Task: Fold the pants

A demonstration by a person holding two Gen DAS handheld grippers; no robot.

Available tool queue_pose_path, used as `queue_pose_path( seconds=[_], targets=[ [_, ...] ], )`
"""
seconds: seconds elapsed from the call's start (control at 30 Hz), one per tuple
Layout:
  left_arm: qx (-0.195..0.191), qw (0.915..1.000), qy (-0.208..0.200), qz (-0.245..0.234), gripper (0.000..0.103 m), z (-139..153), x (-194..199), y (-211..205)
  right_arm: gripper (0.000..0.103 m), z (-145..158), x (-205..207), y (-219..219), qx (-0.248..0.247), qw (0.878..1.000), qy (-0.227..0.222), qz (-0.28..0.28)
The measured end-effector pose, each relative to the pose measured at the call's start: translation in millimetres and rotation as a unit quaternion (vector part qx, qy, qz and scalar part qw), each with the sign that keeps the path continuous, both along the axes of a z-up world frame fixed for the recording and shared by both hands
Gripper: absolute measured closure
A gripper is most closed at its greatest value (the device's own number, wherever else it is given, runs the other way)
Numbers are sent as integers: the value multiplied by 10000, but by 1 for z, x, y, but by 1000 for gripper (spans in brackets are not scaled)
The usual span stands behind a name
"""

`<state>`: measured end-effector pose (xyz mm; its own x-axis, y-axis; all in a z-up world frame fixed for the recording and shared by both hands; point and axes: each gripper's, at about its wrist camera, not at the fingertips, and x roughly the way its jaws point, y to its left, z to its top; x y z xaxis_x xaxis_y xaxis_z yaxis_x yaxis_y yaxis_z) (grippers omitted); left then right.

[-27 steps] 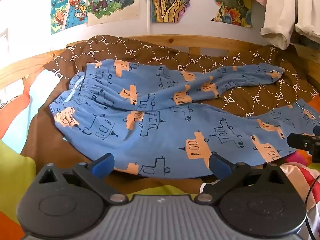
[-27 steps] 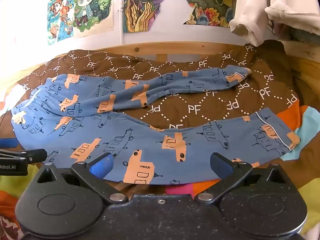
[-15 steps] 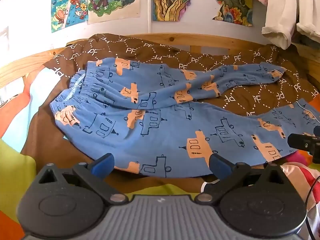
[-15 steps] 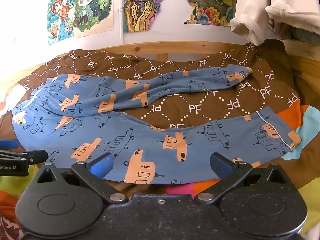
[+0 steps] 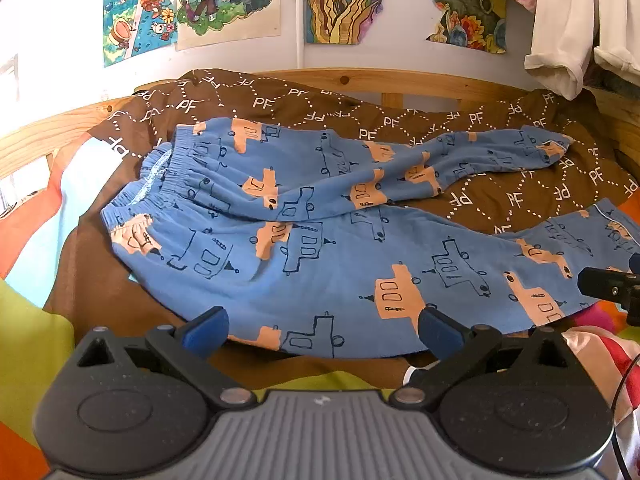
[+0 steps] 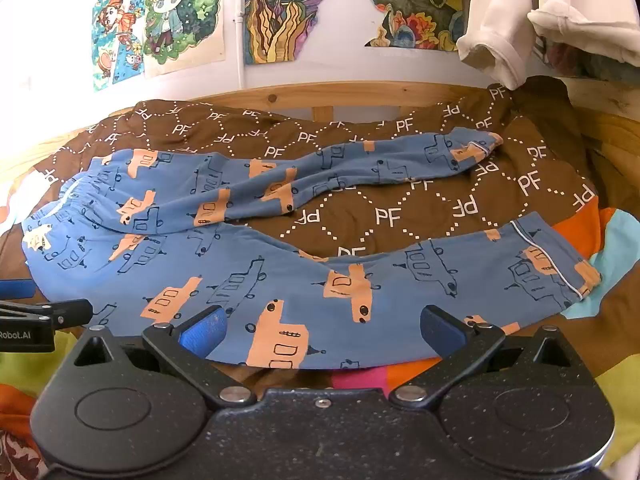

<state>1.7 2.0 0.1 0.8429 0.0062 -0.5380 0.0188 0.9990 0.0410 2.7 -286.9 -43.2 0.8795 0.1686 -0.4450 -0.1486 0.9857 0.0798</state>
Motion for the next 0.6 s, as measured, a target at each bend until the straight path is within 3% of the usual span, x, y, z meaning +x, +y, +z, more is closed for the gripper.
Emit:
queue_pose_path(
  seconds=[0.6],
  targets=[
    [59,9999,94,50,0,-3,0,0,1,0,1,-1,6,10000,42,-77]
  ],
)
